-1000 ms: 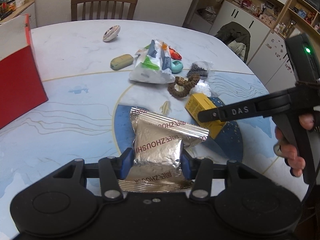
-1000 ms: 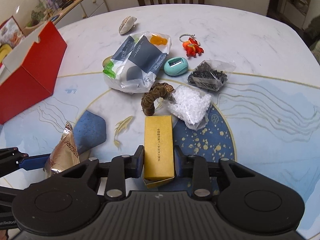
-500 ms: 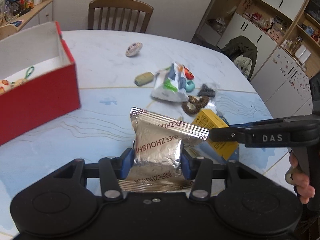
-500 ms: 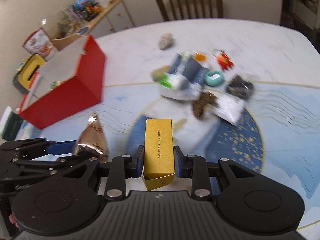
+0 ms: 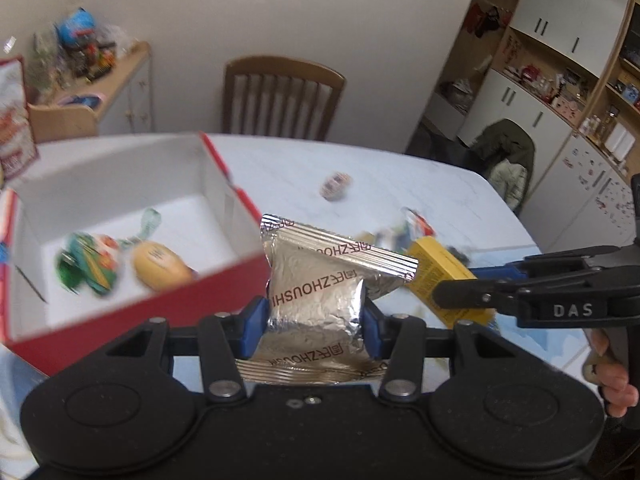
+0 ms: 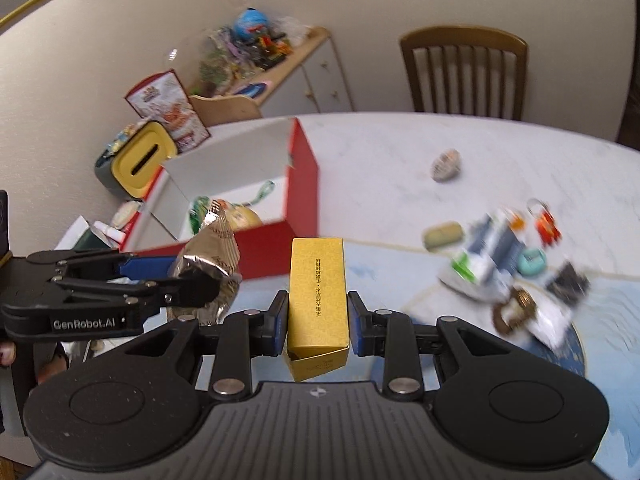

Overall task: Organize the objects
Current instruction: 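Carry silver foil packet and yellow box with both tools over the red box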

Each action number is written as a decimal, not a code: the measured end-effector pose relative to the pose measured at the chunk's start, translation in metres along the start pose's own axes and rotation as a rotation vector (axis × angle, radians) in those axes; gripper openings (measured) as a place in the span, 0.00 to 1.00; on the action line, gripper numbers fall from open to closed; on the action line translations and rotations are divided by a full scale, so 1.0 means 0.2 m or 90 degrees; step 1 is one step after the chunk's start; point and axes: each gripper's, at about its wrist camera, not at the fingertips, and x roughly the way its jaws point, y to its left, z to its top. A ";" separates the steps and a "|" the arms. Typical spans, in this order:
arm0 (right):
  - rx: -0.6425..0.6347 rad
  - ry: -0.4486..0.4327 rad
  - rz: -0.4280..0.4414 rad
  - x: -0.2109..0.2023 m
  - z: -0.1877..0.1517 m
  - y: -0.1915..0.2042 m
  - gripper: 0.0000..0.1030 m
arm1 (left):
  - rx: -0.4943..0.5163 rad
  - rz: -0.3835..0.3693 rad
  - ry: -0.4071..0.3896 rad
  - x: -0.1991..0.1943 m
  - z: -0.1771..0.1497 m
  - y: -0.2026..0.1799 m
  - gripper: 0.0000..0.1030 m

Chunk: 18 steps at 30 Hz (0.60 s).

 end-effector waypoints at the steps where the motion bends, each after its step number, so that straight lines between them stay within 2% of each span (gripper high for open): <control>1: -0.007 -0.003 0.001 0.01 0.02 0.03 0.28 | 0.001 0.007 -0.006 -0.02 0.02 0.03 0.46; 9: -0.056 -0.028 -0.006 0.11 0.20 0.25 0.28 | 0.004 0.062 -0.033 -0.09 0.19 0.28 0.46; 18: -0.076 -0.027 -0.006 0.30 0.33 0.43 0.28 | 0.029 0.097 -0.006 0.03 0.30 0.48 0.46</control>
